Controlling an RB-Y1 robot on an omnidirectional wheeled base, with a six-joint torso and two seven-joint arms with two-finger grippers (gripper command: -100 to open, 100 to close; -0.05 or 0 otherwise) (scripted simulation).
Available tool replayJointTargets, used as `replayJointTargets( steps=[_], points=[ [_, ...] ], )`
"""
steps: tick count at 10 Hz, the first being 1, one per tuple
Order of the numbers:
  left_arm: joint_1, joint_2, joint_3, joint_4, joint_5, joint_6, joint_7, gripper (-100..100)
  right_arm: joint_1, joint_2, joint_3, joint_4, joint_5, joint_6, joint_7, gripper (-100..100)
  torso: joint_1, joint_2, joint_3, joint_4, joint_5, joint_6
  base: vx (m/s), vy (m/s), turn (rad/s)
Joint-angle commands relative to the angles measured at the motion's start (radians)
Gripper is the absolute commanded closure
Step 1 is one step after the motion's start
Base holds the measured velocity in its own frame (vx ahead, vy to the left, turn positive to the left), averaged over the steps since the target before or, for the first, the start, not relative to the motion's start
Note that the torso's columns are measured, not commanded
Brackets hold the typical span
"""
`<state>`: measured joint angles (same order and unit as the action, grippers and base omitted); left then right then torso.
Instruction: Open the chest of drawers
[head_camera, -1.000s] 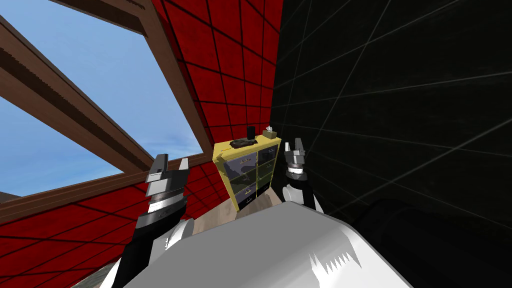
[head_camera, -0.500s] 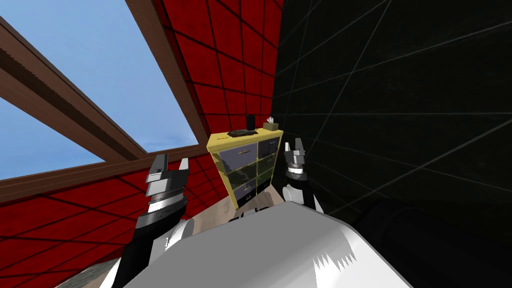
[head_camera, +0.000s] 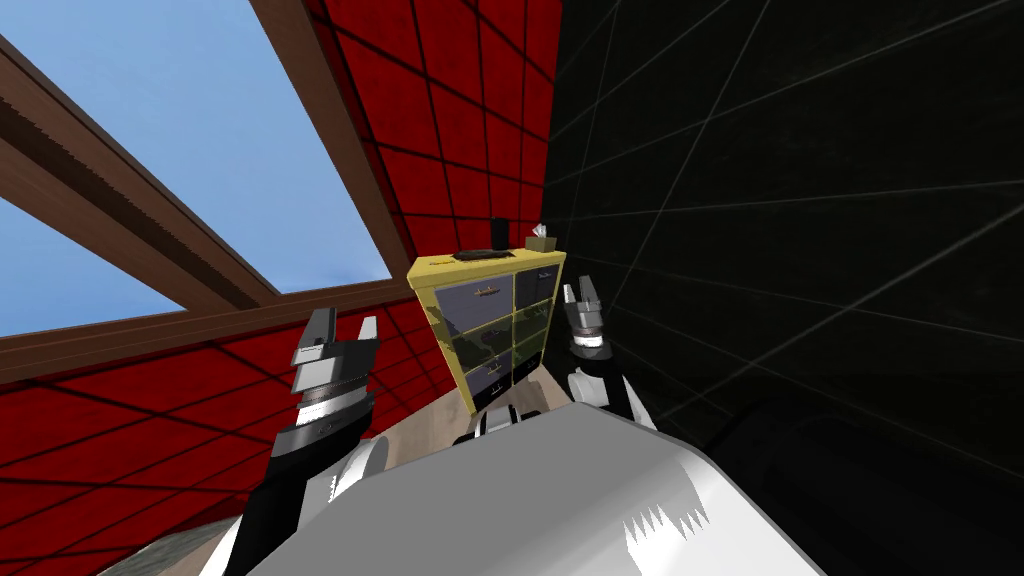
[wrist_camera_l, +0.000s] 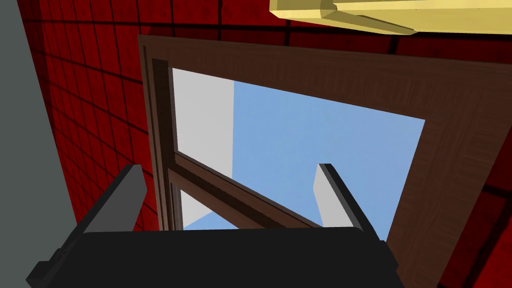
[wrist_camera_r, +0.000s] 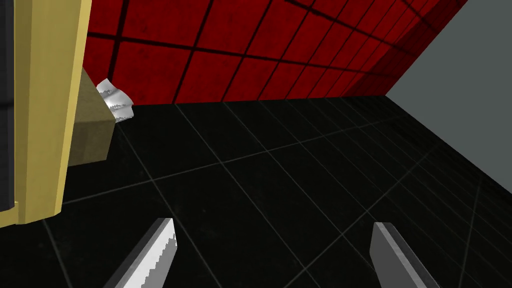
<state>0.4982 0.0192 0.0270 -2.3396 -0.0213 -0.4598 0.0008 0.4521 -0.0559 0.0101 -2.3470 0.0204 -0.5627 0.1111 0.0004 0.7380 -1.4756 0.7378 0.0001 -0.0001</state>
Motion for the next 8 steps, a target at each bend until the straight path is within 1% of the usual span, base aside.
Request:
replayJointTargets(
  steps=[1, 2, 3, 4, 5, 6, 7, 8],
  points=[
    [0.000, 0.000, 0.000, 0.000, 0.000, 0.000, 0.000, 0, -0.029, -0.062, -0.002, 0.019, 0.069, -0.001, 0.017, -100, 0.000, 0.000, -0.001, 0.000, 0.000, 0.000, -0.043, 0.030, -0.068],
    [0.000, 0.000, 0.000, 0.000, 0.000, 0.000, 0.000, 0, -0.044, -0.084, -0.003, 0.030, 0.098, -0.003, 0.027, -100, 0.000, 0.000, 0.000, 0.000, 0.000, 0.000, -0.059, 0.042, -0.100],
    [0.000, 0.000, 0.000, 0.000, 0.000, 0.000, 0.000, 0, -0.044, -0.084, -0.003, 0.030, 0.117, -0.003, 0.027, -100, 0.000, 0.001, 0.000, 0.001, 0.000, 0.000, -0.040, 0.031, -0.031],
    [0.000, 0.000, 0.000, 0.000, 0.000, 0.000, 0.000, 0, -0.062, -0.103, -0.004, 0.042, 0.152, -0.004, 0.039, -100, 0.000, 0.000, 0.000, 0.000, 0.000, 0.000, -0.034, 0.021, -0.055],
    [0.000, 0.000, 0.000, 0.000, 0.000, 0.000, 0.000, 0, -0.062, -0.103, -0.004, 0.042, 0.165, -0.004, 0.039, -100, -0.001, -0.001, -0.001, 0.000, 0.000, 0.000, -0.027, 0.017, -0.034],
    [0.000, 0.000, 0.000, 0.000, 0.000, 0.000, 0.000, 0, -0.081, -0.118, -0.006, 0.056, 0.204, -0.006, 0.052, -100, -0.001, -0.001, -0.001, 0.000, 0.000, 0.000, -0.034, 0.027, -0.064],
    [0.000, 0.000, 0.000, 0.000, 0.000, 0.000, 0.000, 0, -0.081, -0.118, -0.006, 0.056, 0.218, -0.006, 0.052, -100, 0.000, 0.000, -0.001, 0.000, 0.000, 0.000, -0.033, 0.027, -0.043],
    [0.000, 0.000, 0.000, 0.000, 0.000, 0.000, 0.000, 0, -0.102, -0.131, -0.007, 0.070, 0.255, -0.008, 0.066, -100, 0.000, 0.000, 0.000, 0.000, 0.000, 0.000, -0.040, 0.023, -0.084]
  ],
)
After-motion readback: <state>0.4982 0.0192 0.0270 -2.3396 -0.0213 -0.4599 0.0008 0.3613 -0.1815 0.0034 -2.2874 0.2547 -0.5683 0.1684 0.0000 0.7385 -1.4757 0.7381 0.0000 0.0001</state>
